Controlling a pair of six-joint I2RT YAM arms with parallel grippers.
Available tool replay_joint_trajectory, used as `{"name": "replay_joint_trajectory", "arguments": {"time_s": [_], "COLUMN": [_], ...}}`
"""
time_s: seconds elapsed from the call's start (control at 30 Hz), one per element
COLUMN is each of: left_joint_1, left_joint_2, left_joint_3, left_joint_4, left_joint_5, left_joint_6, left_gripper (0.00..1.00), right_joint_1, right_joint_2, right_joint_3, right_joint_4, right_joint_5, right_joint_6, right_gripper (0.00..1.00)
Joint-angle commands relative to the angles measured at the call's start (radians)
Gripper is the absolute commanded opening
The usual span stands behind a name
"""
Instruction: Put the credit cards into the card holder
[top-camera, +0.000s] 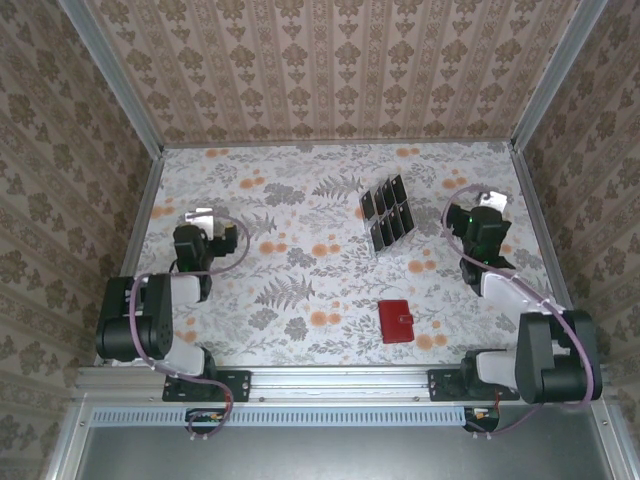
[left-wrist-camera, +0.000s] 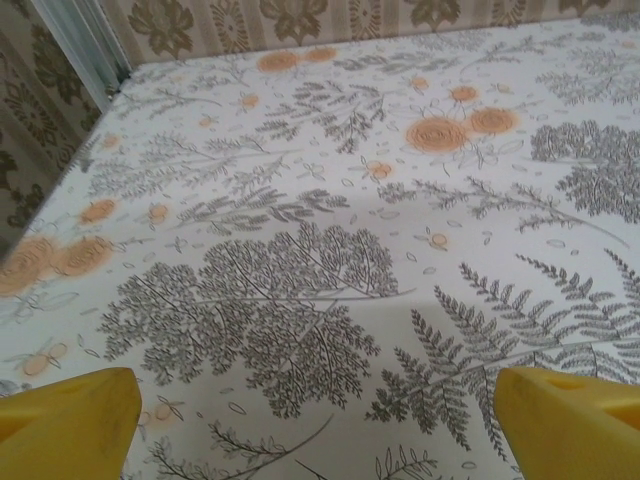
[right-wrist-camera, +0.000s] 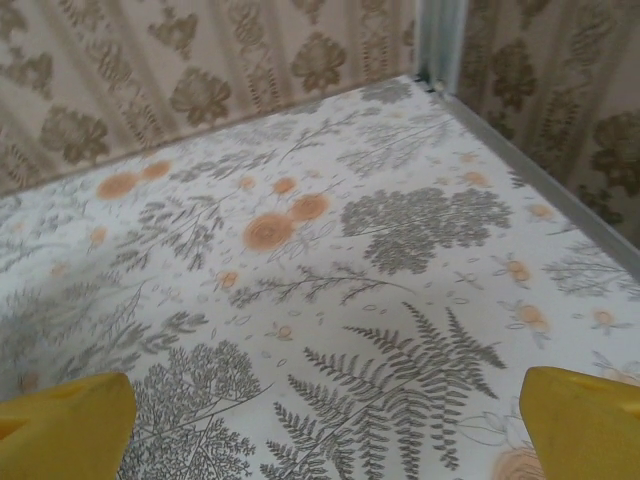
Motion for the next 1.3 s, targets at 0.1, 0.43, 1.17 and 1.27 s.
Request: {"name": "replay_joint_trajectory", "arguments": {"time_s": [0.1,0.43,1.17,1.27], "left_joint_1": [-0.008,-0.069,-0.484,-0.515], "left_joint_2": [-0.091,-0.186,0.0,0.043], "left_joint_3": [0.057,0.211,0.54,0.563], "left_joint_4": [-0.136,-0.388,-0.697,-0.703], "left_joint_5": [-0.038,-0.06,-0.058,-0.047], "left_joint_6": [-0.012,-0.103,-0.392,-0.428], "left_gripper": [1.0,1.0,1.0,1.0], "right_joint_1": [-0.009,-0.007,0.345,0.446], "right_joint_2": [-0.117,-0.219,-0.319,-0.299], "right_joint_3": [0.026,0.042,0.278,0.291], "right_joint_4": [-0.267,-0.36,-0.845,-0.903], "right_joint_5": [0.016,-0.052,-0.371,-0.299], "right_joint_6": [0.087,0.094,0.098,0.112], "right_gripper": [1.0,1.0,0.92,0.92]}}
